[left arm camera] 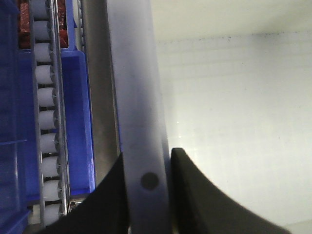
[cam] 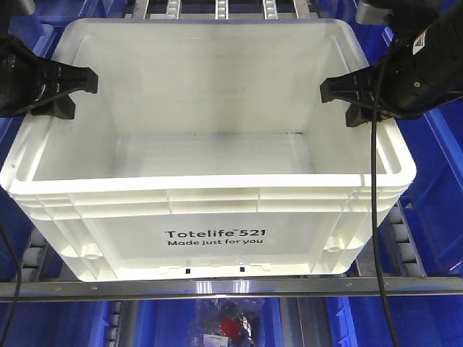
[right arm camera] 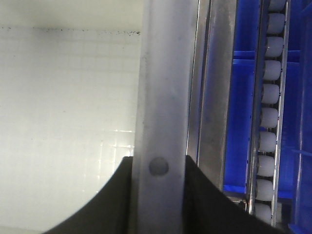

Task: Move bin from left to right shelf
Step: 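Pull the gripped tote off the roller shelf toward the robot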

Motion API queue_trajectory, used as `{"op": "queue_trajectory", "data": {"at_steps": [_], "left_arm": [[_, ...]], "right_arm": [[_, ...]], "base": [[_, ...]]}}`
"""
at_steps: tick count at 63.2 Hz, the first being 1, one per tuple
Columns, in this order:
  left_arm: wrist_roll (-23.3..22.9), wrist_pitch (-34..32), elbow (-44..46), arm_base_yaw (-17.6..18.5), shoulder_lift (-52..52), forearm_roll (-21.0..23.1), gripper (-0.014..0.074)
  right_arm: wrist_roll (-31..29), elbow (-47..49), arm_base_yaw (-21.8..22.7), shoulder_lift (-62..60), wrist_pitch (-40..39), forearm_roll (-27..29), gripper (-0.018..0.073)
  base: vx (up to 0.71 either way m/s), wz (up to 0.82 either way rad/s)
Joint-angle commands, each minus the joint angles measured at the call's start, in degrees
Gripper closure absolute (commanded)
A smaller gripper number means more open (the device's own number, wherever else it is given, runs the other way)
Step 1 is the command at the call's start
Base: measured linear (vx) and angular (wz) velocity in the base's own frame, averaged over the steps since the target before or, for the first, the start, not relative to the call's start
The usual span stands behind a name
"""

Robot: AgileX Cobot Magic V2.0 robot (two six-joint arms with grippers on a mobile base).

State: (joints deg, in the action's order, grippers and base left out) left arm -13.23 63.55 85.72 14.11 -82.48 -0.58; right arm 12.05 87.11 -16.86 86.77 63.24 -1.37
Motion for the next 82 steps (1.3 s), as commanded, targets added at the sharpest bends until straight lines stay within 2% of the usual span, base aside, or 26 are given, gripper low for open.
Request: {"op": "queue_trajectory", "data": {"at_steps": [1, 82], "left_arm": [[0.77, -4.28, 1.90, -0.17, 3.17, -2.02, 0.0488], [0.77, -4.28, 1.90, -0.17, 3.17, -2.02, 0.0488]], "right_arm": [[-0.29, 2.12, 0.43, -3.21, -5.47, -2.86, 0.0503], [-0.29, 2.12, 0.43, -3.21, -5.40, -2.86, 0.0498]], "base": [[0.00, 0.00], [0.00, 0.00]]}}
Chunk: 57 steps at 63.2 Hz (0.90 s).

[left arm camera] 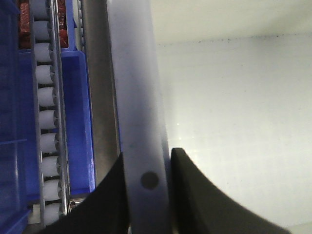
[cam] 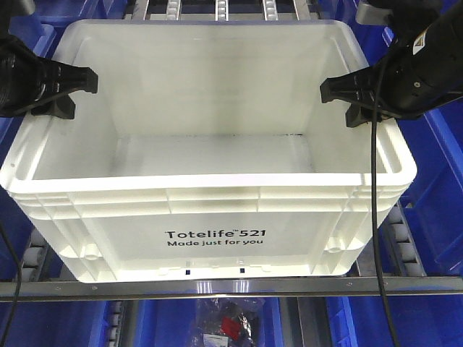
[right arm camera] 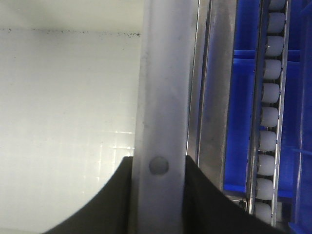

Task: Move bin from left to right shelf
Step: 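Pull the gripped tote off the roller shelf toward the robot, then hold the tote with both grippers while the base turns away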

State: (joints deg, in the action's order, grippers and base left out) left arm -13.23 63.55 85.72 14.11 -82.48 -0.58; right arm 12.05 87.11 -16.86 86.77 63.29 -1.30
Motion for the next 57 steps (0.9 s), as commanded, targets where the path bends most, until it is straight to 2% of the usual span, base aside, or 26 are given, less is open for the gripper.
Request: {"op": "queue_trajectory", "data": {"at_steps": [1, 57], "left_arm": [[0.77, -4.28, 1.90, -0.17, 3.17, -2.02, 0.0488], [0.77, -4.28, 1.90, -0.17, 3.17, -2.02, 0.0488]], "right_arm": [[-0.29, 2.12, 0.43, -3.21, -5.45, -2.93, 0.0498], [-0.29, 2.12, 0.43, -3.16, -5.45, -2.93, 0.0498]], "base": [[0.00, 0.00], [-0.10, 0.00]]}}
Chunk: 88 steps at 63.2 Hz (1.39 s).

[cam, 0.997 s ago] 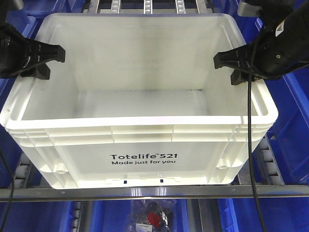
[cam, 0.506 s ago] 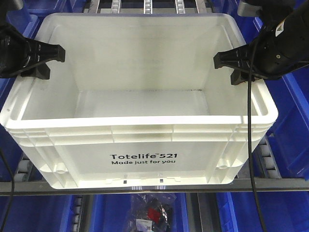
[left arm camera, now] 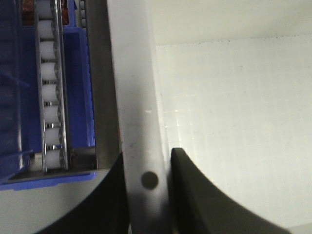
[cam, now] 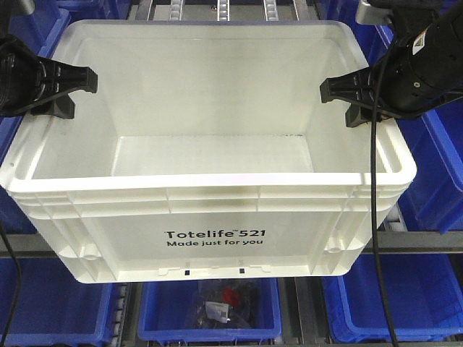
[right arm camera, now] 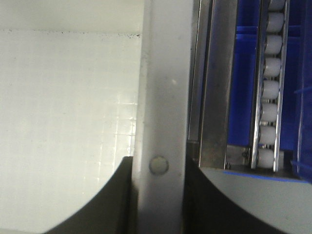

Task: Move bin from left to right shelf
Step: 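Hold the tote with both grippers while the base turns away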

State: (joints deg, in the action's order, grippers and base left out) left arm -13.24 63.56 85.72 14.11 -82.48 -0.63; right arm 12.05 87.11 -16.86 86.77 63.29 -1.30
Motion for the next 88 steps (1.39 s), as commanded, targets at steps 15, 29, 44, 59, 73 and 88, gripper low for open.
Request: {"op": "queue_trajectory", "data": {"at_steps": [15, 29, 44, 59, 73, 88], "left_arm": [[0.78, -4.28, 1.90, -0.17, 3.17, -1.97, 0.0488], [0.78, -4.28, 1.90, -0.17, 3.17, -1.97, 0.0488], [0.78, -4.28, 1.90, -0.17, 3.17, -1.97, 0.0488], [0.78, -4.28, 1.90, -0.17, 3.17, -1.97, 0.0488], [0.78, -4.28, 1.90, -0.17, 3.17, -1.97, 0.0488], [0.78, -4.28, 1.90, -0.17, 3.25, -1.97, 0.0486]], "right_arm": [[-0.29, 2.12, 0.43, -3.16, -5.45, -2.92, 0.0498], [-0.29, 2.05, 0.43, -3.16, -5.45, -2.93, 0.0498], [-0.29, 2.05, 0.43, -3.16, -5.45, -2.93, 0.0498], [-0.29, 2.05, 0.43, -3.16, -5.45, -2.93, 0.0498], [-0.29, 2.05, 0.43, -3.16, -5.45, -2.93, 0.0498], [-0.29, 2.05, 0.43, -3.16, -5.45, -2.93, 0.0498]], "base": [[-0.16, -0.05], [-0.15, -0.17], [-0.14, -0.21], [-0.10, -0.29], [-0.08, -0.38], [-0.06, -0.44]]}}
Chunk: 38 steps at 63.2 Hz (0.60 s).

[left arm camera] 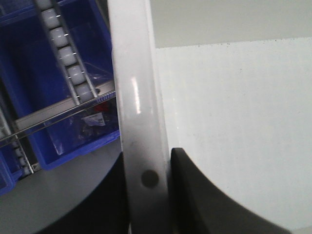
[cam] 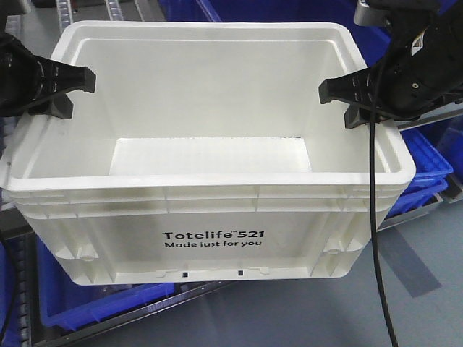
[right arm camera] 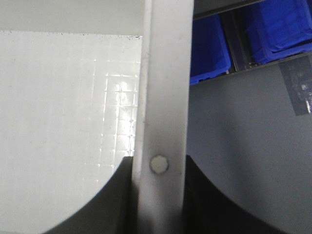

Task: Move bin from left to right shelf
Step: 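Hold the tote with both grippers while the base turns away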

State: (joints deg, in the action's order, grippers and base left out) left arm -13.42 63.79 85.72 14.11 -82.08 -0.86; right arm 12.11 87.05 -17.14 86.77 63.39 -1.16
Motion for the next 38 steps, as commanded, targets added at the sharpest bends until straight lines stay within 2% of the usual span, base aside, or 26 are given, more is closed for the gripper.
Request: {"op": "queue_trajectory", "data": {"at_steps": [1, 38], "left_arm": [[0.96, -4.51, 1.90, -0.17, 2.85, -1.73, 0.0486], [0.96, -4.51, 1.90, -0.17, 2.85, -1.73, 0.0486]], "right_arm": [[-0.34, 2.11, 0.72, -3.16, -5.55, -3.08, 0.0498], [-0.34, 2.11, 0.72, -3.16, -5.55, -3.08, 0.0498]], "base": [[-0.06, -0.48], [-0.07, -0.51]]}}
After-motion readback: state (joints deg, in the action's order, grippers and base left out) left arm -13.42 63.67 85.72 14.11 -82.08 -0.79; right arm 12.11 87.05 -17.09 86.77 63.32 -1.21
